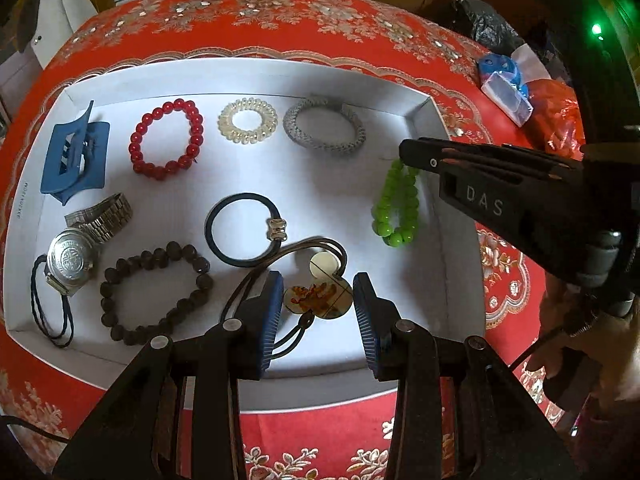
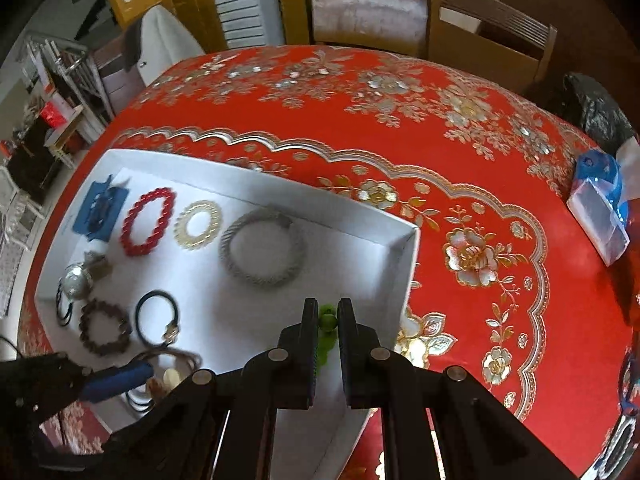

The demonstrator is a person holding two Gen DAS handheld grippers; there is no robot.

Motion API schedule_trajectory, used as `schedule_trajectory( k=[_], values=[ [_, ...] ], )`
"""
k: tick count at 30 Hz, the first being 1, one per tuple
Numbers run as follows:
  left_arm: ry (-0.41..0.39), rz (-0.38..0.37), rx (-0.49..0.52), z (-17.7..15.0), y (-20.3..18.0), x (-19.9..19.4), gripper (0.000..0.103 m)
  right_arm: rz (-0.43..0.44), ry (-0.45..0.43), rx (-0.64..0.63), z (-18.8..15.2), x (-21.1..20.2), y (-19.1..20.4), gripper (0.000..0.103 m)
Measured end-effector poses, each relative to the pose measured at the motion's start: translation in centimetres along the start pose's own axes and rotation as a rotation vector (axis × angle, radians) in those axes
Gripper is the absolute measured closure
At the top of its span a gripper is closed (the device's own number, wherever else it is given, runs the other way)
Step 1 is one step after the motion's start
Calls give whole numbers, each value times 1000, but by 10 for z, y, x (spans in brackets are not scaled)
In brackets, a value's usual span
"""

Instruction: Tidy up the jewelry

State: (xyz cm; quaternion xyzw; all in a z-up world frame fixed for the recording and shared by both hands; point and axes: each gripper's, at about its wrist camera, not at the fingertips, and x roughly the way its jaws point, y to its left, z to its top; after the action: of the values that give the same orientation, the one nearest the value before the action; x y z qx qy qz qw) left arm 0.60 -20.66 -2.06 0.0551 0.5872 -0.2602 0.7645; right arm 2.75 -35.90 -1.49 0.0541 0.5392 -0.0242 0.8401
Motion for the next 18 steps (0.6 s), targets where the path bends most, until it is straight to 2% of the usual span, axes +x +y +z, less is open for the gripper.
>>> schedule_trajectory(
  k=[2,4,5,6,8,9,11,17,18],
  values=[
    [7,14,-2,0,1,2,68,32,11,28,-2,2,-4,87],
    [16,16,-12,0,3,3,68,75,-6,49,-4,-4,-5,72],
    [20,16,-16,0,3,3,66,72,-18,52,-5,-9,-3,70],
    [21,13,-18,-1,3,2,60,63,-33,49,-6,-15,-3,65],
    [17,13,-19,-2,4,-2,48,66,-66,62,-9,-29,-2,65],
    [8,12,-20,-4,4,-5,46,82,-78,78,-11,-37,-3,65],
    [-8,20,-23,-7,6,-14,46,94,-106,103,-18,-52,-5,64],
    [-67,110,6,-20,8,-40,46,68,-159,167,-47,-83,-1,50],
    [-75,128,10,-22,9,-44,45,64,-161,175,-52,-85,2,44]
  ],
)
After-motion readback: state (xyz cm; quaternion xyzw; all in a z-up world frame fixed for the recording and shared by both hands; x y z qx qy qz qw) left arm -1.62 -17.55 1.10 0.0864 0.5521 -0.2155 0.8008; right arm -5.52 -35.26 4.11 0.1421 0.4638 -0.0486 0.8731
